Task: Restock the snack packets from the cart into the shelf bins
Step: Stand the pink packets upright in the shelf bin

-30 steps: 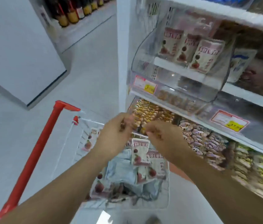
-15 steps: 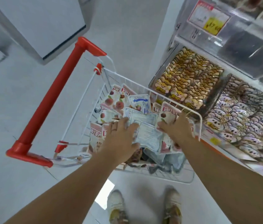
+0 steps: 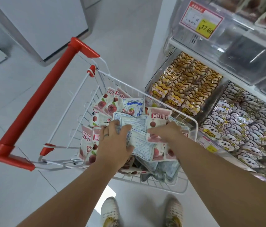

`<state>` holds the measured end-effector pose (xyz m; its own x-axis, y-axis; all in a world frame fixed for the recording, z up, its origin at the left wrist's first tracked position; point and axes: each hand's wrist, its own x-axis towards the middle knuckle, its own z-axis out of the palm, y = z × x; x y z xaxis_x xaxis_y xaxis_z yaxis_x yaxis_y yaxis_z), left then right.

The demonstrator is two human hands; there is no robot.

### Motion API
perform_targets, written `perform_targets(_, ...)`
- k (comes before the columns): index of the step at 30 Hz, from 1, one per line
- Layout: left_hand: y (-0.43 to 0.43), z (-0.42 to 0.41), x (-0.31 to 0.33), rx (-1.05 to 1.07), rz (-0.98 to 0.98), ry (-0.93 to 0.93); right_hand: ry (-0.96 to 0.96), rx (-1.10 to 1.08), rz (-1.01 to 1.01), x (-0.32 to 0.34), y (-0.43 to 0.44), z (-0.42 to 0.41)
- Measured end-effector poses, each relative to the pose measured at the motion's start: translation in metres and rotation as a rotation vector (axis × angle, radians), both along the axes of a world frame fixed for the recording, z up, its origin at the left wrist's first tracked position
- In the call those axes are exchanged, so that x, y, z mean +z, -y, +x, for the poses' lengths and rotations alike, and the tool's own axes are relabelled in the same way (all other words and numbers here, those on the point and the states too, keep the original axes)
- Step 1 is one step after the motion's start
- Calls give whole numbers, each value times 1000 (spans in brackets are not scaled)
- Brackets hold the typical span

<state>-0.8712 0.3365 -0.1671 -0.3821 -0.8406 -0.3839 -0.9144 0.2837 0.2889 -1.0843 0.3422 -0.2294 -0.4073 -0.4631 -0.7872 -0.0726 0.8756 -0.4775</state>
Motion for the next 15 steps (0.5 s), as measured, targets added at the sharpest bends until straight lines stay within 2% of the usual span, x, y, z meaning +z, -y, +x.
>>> perform_targets(3,-2,0,-4,14,-36,5,-2,-7,-73,40,-8,5)
perform_targets(8,-1,-4,3,2,-31,100,22,65,-258,60,-29,-4)
perform_targets(10,3,-12,17,19,-16,46,61,86,-339,76,-35,-5)
perform_targets(12,8,-27,45,87,126,-256,130,72,-424,97,-38,-5)
perform_targets(14,11,-44,81,211,473,-663,234,100,-477,118,-41,-5)
perform_targets(15,11,-51,94,273,615,-804,296,136,-478,126,-41,-6)
